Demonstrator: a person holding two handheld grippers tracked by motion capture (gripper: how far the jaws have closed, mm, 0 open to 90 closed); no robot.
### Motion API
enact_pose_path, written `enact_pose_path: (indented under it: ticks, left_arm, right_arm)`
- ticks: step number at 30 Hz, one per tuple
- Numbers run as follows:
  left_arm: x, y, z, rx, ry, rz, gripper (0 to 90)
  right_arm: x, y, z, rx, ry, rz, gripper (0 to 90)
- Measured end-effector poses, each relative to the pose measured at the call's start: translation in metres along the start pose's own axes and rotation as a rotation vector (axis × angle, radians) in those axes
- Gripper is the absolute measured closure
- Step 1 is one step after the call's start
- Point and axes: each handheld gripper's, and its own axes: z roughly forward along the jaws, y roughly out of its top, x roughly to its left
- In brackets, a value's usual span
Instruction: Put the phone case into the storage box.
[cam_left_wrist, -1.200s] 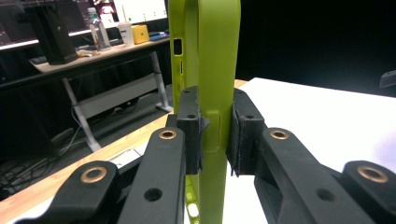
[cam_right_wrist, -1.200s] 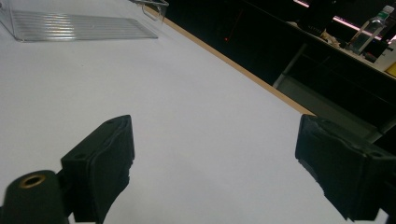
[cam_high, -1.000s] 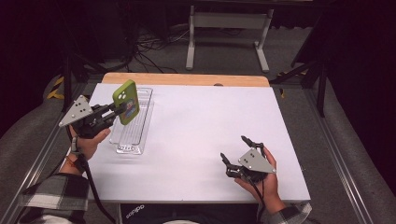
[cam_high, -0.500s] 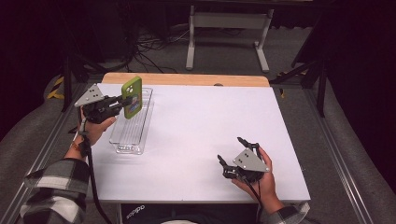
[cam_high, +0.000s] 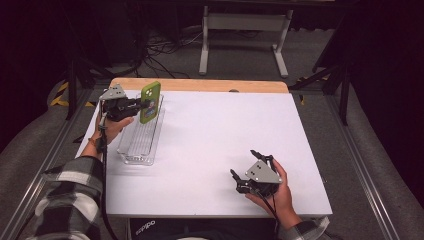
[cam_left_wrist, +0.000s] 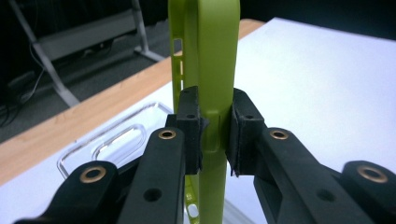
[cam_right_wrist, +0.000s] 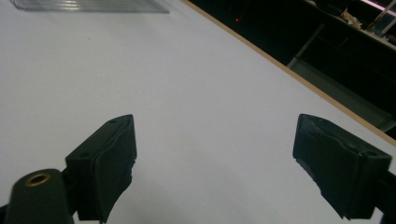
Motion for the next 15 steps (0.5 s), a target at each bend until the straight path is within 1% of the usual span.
enact_pose_path:
  ticks: [3, 4, 5, 6, 7, 8, 10, 11, 12, 13, 15]
  left_arm:
    - [0.007, -0.007, 0.009, 0.038, 0.02, -0.012, 78.0]
    - [0.008, -0.009, 0.012, 0.042, 0.009, -0.021, 78.0]
    - [0.01, -0.01, 0.012, 0.034, 0.013, -0.02, 78.0]
    - [0.011, -0.009, 0.012, 0.034, 0.022, -0.026, 78.0]
    - [0.013, -0.009, 0.012, 0.039, 0.021, -0.027, 78.0]
    - [0.014, -0.009, 0.012, 0.048, 0.033, -0.017, 78.0]
    - [0.017, -0.01, 0.014, 0.058, 0.056, -0.014, 77.9]
    - [0.017, -0.01, 0.014, 0.058, 0.056, -0.014, 77.8]
    - [0.019, -0.01, 0.015, 0.054, 0.08, -0.014, 77.8]
    - [0.019, -0.01, 0.015, 0.06, 0.094, -0.02, 77.7]
    - [0.024, -0.01, 0.018, 0.087, 0.18, -0.015, 77.4]
  right_arm:
    - [0.002, -0.002, 0.003, 0.015, 0.009, -0.013, 14.2]
    - [0.003, -0.002, 0.003, 0.017, 0.012, -0.014, 14.6]
    - [0.003, -0.002, 0.004, 0.02, 0.019, -0.011, 14.9]
    - [0.003, -0.002, 0.005, 0.026, 0.029, -0.008, 15.5]
    - [0.003, -0.003, 0.006, 0.037, 0.04, -0.011, 15.6]
    - [0.004, -0.003, 0.007, 0.048, 0.043, -0.014, 15.6]
    - [0.005, -0.004, 0.01, 0.068, 0.061, -0.025, 15.6]
    - [0.005, -0.004, 0.01, 0.068, 0.061, -0.025, 15.6]
    - [0.006, -0.005, 0.011, 0.073, 0.065, -0.031, 15.4]
    - [0.007, -0.005, 0.012, 0.081, 0.072, -0.042, 15.2]
    - [0.009, -0.006, 0.015, 0.113, 0.083, -0.056, 14.7]
